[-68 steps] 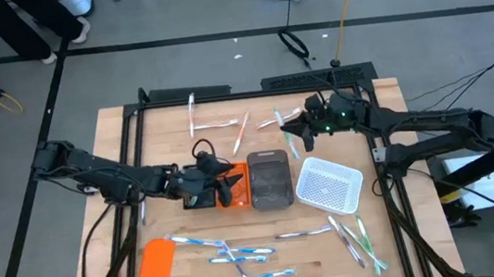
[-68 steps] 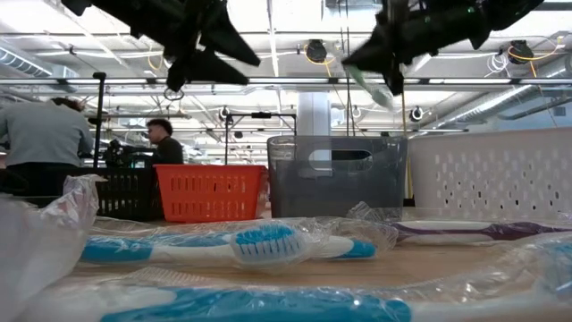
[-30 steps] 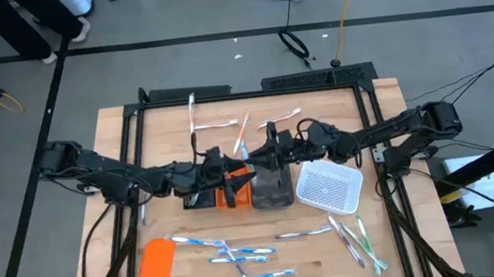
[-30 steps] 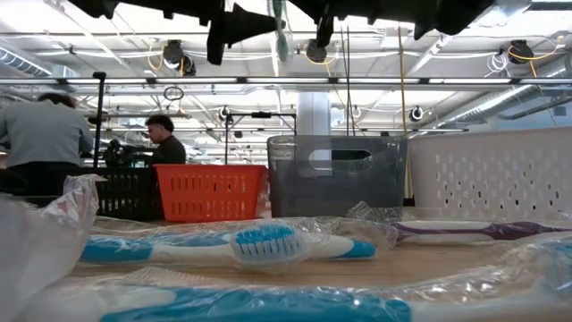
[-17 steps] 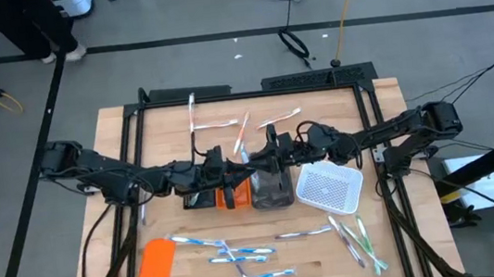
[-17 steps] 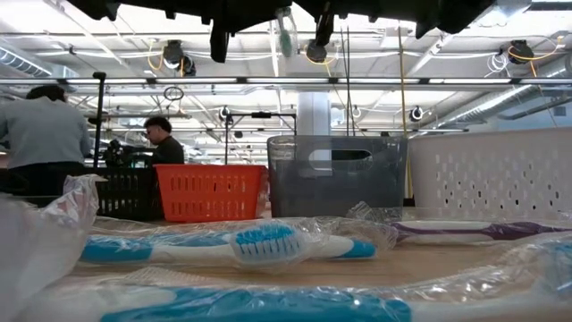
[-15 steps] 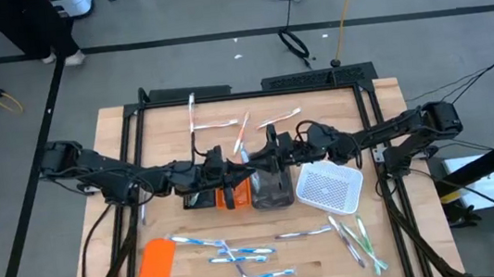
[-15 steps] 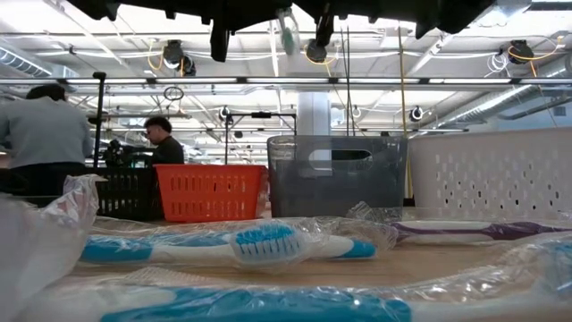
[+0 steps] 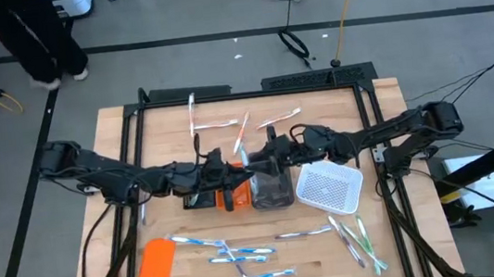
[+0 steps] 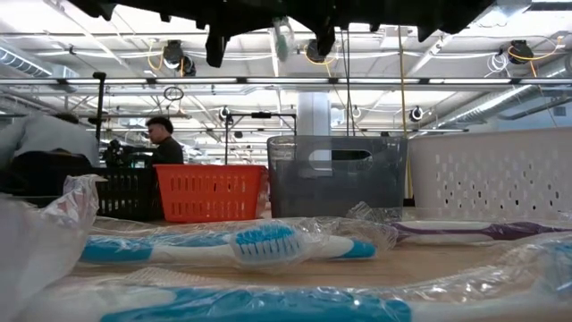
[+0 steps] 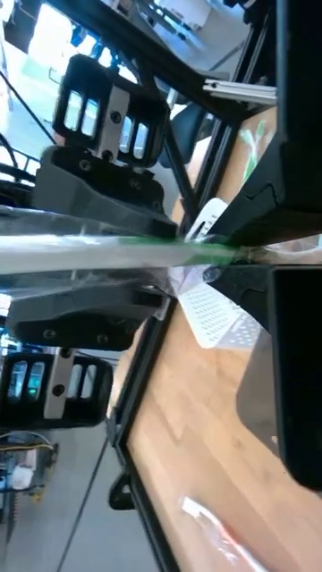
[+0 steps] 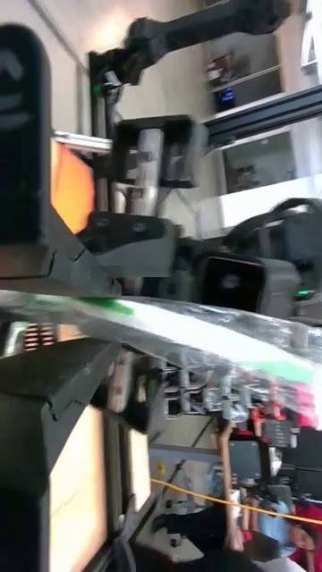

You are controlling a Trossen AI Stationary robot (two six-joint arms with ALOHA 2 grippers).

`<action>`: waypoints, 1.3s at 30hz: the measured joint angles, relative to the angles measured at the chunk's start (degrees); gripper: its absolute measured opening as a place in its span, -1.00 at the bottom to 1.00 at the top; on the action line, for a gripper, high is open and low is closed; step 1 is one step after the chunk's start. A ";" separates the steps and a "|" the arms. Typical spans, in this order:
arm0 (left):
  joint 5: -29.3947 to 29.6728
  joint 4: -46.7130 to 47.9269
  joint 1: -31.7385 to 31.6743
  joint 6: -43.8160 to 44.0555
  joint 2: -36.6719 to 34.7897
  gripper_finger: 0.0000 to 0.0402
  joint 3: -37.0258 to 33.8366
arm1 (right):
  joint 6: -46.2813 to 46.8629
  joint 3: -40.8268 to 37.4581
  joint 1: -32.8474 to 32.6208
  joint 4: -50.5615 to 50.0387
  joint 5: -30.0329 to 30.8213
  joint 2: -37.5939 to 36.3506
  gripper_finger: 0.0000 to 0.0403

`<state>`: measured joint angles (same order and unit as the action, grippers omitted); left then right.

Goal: Pick & Place Toothbrushes
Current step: Put the green toothbrush into the black bin

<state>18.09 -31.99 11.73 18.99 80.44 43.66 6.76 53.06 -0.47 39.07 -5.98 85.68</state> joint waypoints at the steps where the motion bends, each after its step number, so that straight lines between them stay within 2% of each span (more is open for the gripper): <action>1: 0.26 0.76 0.02 0.52 -0.28 -0.96 0.00 | -0.04 -0.02 0.00 -1.02 -0.02 -0.18 -0.59; 5: 2.17 7.98 0.66 1.48 -3.53 -0.96 0.03 | -0.07 -0.06 0.11 -3.66 0.01 -0.19 -0.54; 11: 9.44 21.97 3.13 5.70 -9.60 -0.96 0.06 | -0.57 -0.08 0.50 -9.40 -0.04 -1.24 -0.49; 15: 13.60 32.28 5.00 10.75 -13.35 -0.96 0.05 | -2.75 -0.08 0.56 -12.77 0.02 -3.14 -0.49; 20: 15.93 44.97 6.41 19.29 -16.62 -0.96 0.07 | -4.82 -0.08 0.52 -19.98 0.02 -5.89 -0.50; 27: 16.53 59.60 6.28 30.47 -17.12 -0.96 0.04 | -5.74 -0.06 0.52 -28.48 0.14 -9.81 -0.50; 34: 16.50 64.83 6.25 33.49 -17.08 -0.96 0.04 | -5.97 -0.06 0.50 -33.58 0.16 -11.80 -0.50; 39: 15.02 68.55 5.97 36.23 -14.52 -0.96 0.04 | -5.96 -0.06 0.50 -36.15 0.18 -11.86 -0.50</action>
<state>33.12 36.56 17.70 55.22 65.92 43.70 0.80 52.99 0.03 2.93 -5.80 73.82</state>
